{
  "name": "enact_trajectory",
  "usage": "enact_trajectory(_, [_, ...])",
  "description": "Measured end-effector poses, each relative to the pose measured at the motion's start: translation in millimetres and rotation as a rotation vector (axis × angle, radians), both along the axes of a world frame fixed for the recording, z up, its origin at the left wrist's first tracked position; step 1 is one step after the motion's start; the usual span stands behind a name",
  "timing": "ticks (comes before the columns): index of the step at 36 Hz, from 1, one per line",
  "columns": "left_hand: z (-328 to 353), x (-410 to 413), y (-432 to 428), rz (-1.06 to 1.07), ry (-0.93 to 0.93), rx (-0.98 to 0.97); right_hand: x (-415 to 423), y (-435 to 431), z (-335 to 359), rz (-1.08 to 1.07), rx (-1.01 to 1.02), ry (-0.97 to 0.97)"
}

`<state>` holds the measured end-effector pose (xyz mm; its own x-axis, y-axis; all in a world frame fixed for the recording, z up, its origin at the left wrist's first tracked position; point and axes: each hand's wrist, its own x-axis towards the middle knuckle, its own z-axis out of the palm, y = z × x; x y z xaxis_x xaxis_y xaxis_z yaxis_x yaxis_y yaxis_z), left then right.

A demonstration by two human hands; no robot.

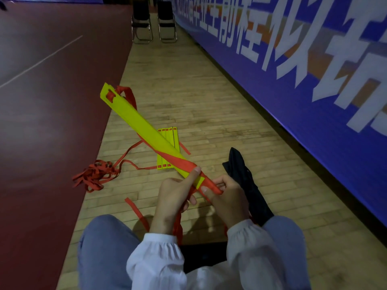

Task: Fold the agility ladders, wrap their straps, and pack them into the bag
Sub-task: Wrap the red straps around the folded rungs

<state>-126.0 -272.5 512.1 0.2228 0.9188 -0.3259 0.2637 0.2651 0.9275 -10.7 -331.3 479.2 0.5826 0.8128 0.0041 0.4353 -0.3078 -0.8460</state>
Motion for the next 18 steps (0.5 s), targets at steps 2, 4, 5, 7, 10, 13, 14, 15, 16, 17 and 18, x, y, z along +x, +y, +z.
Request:
enact_trajectory(2, [-0.5, 0.1, -0.4, 0.008, 0.003, 0.0, -0.3, 0.7, -1.9, 0.012, 0.025, 0.024])
enact_trajectory(4, [-1.0, -0.1, -1.1, 0.016, 0.016, 0.012, -0.9, 1.5, -3.1, 0.015, 0.046, 0.02])
enact_trajectory(5, [-1.6, -0.1, -1.0, 0.023, 0.027, 0.019, -1.4, 1.8, -3.2, 0.02, 0.048, 0.011])
enact_trajectory(7, [-3.3, -0.4, 0.1, 0.034, 0.049, 0.022, -2.5, 2.0, -2.8, 0.034, 0.046, -0.006])
enact_trajectory(10, [-5.1, -0.8, 0.8, 0.045, 0.062, 0.028, -2.2, 1.3, -1.8, 0.055, 0.046, -0.045])
enact_trajectory(13, [-6.2, -0.7, 0.7, 0.064, 0.067, 0.041, 1.5, 1.7, -2.4, 0.126, 0.037, -0.071])
enact_trajectory(14, [-6.4, -1.0, 0.2, 0.071, 0.065, 0.045, 2.8, 2.0, -2.0, 0.164, 0.033, -0.062])
enact_trajectory(15, [-6.6, -1.6, 0.0, 0.076, 0.056, 0.051, 3.6, 2.7, 0.0, 0.198, 0.029, -0.04])
enact_trajectory(16, [-6.7, -2.3, -0.2, 0.079, 0.04, 0.056, 4.5, 3.3, 2.5, 0.226, 0.017, -0.01])
enact_trajectory(17, [-6.5, -3.0, -0.7, 0.078, 0.014, 0.062, 5.3, 3.5, 5.3, 0.253, -0.001, 0.02])
enact_trajectory(18, [-6.0, -3.2, -1.3, 0.073, -0.015, 0.066, 6.0, 3.2, 8.1, 0.279, -0.027, 0.044])
